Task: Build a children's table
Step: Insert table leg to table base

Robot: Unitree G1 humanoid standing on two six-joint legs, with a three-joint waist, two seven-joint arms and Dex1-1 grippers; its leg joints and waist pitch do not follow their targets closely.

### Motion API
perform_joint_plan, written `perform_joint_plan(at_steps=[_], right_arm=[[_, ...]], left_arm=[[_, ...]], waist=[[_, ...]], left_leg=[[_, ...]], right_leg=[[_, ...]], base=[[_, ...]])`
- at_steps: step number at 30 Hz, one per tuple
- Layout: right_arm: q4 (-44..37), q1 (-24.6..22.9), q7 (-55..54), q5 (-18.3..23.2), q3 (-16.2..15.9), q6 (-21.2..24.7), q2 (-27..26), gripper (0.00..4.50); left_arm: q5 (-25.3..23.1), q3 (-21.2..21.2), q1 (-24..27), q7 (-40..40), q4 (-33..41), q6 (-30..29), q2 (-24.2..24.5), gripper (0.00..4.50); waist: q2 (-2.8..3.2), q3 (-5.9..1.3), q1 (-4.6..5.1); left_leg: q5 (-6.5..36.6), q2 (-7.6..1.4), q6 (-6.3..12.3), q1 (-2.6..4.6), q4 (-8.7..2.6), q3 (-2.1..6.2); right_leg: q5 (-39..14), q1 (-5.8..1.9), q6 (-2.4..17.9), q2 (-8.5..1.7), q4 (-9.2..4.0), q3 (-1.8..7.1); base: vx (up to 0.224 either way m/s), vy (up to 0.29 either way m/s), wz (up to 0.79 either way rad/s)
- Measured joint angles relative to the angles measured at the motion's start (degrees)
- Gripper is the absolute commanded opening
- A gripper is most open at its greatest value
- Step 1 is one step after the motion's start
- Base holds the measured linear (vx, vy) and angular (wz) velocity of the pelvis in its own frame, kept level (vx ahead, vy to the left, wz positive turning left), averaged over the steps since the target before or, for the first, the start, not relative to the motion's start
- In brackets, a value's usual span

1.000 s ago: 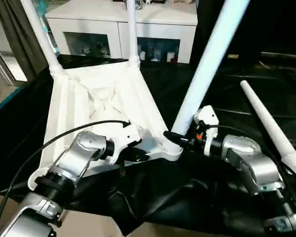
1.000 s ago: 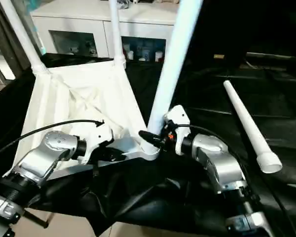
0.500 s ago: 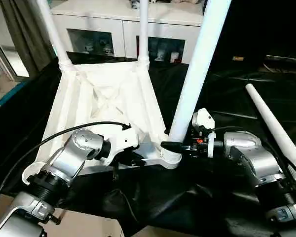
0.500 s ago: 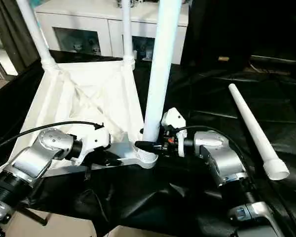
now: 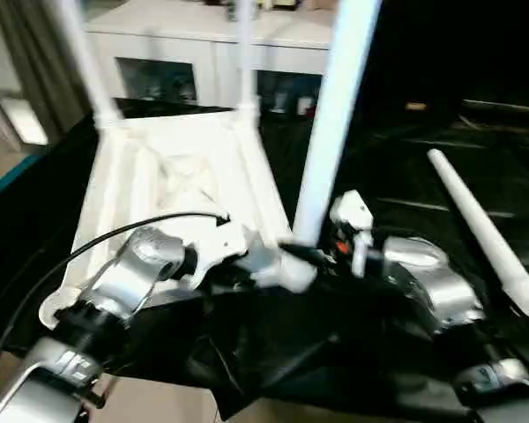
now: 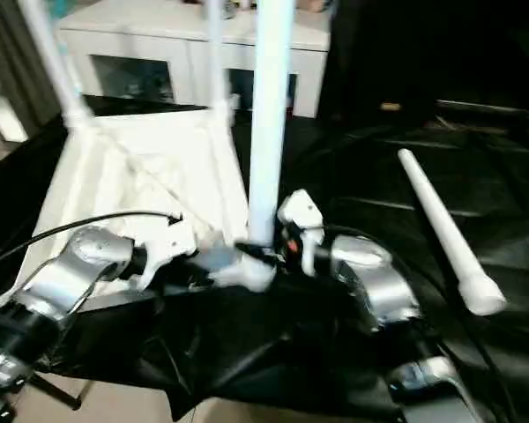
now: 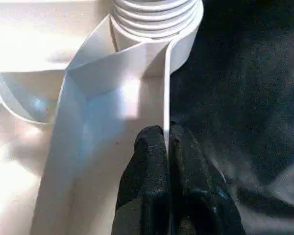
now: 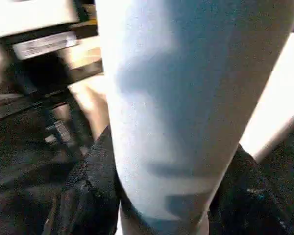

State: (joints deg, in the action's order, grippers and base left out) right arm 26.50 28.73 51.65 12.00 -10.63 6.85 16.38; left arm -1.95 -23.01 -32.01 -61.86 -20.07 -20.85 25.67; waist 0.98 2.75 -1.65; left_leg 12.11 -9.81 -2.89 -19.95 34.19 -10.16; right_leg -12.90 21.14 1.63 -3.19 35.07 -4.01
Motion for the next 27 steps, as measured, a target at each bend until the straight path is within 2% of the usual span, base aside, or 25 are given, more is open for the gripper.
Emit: perform_joint_plan(at_steps=[5,9,13,17,27], right_arm=[[3.78,2.74,-10.64,-1.2,2.17,1.93,-3.83,1.88],[11.45,8.05,-21.67,-2.65,4.79,2.37,-7.19,1.88],[16.73,11.67,-29.76,-3.2,6.85,2.36,-9.43,1.88],[17.33,12.23,-31.85,-3.77,7.79,2.34,-10.38,1.88],[20.82,14.28,-32.44,-5.34,8.12,0.71,-11.56,1.88]], left_arm=[[-0.5,1.68,-0.92,7.35,-0.03,-6.76,-4.6,0.0],[-1.32,4.64,-3.69,18.16,-2.73,-14.61,-12.33,0.0],[-1.69,6.98,-5.18,26.55,-5.14,-17.32,-18.48,0.0],[-1.66,7.28,-5.22,28.89,-4.8,-18.63,-19.9,0.0],[-1.6,7.63,-5.59,29.88,-5.04,-19.21,-19.63,0.0]], waist=[[0.07,0.21,0.56],[0.06,0.24,0.63],[0.06,0.24,0.43],[0.01,0.1,-0.09],[-0.01,0.07,0.08]], left_leg=[[-0.01,0.07,-0.01,-0.02,0.0,0.13],[-0.02,0.12,0.01,-0.07,0.04,0.1],[-0.01,0.13,0.01,-0.08,0.01,0.1],[-0.01,0.1,0.01,-0.03,-0.14,0.1],[0.0,0.1,-0.01,0.0,-0.38,0.1]], right_leg=[[0.0,0.16,0.0,-0.05,-0.15,-0.03],[0.31,0.29,0.48,-0.08,-0.17,0.0],[0.33,0.3,0.46,-0.09,-0.18,0.0],[0.48,0.28,0.58,-0.09,-0.17,-0.04],[0.29,0.5,0.26,-0.08,-0.18,-0.05]], base=[[-0.01,0.002,-0.02],[0.0,0.0,0.0],[0.0,0.0,0.0],[0.0,0.0,0.0],[0.0,0.0,0.0]])
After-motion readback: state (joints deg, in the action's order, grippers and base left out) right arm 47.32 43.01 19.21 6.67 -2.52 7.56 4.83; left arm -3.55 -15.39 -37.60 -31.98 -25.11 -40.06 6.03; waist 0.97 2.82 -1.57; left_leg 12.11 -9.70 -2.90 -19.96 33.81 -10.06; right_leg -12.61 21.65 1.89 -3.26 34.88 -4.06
